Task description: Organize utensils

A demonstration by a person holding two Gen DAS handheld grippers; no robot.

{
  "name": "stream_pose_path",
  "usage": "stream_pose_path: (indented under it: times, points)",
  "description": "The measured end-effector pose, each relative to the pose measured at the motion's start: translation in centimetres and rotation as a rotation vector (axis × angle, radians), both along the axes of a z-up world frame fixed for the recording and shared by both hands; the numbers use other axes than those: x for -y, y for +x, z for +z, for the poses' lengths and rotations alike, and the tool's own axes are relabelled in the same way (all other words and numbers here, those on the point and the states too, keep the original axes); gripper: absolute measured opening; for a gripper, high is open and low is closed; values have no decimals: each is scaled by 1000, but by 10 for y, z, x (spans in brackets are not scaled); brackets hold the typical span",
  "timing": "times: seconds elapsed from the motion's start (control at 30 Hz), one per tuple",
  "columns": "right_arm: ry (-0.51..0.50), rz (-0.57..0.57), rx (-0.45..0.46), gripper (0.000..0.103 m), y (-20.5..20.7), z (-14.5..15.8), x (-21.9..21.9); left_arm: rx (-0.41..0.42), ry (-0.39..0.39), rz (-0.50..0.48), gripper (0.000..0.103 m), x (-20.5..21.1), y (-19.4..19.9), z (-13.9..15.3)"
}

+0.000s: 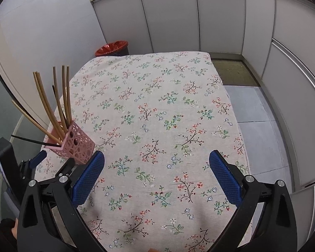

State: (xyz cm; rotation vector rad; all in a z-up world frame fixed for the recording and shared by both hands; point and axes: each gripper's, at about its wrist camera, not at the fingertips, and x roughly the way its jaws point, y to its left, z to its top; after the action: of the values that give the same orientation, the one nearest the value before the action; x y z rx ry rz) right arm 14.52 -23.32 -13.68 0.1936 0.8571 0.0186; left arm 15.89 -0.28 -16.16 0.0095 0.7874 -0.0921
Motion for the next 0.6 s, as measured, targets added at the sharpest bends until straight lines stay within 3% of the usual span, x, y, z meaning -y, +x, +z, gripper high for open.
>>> stream_pose_path:
  times: [0.07,0.2,0.33,0.6]
  points:
    - [-6,-14,30,96,-5,9,1,24,-55,16,96,-6,-12,21]
    - [-8,-61,109,96,-25,38,2,92,-69,49,96,-12,-34,61]
    - [-25,-102,155,96,-45,67,3,105,-42,96,96,-12,-52,105]
    - [-156,-86,182,96,-96,135,-14,187,47,57,96,10,-111,195]
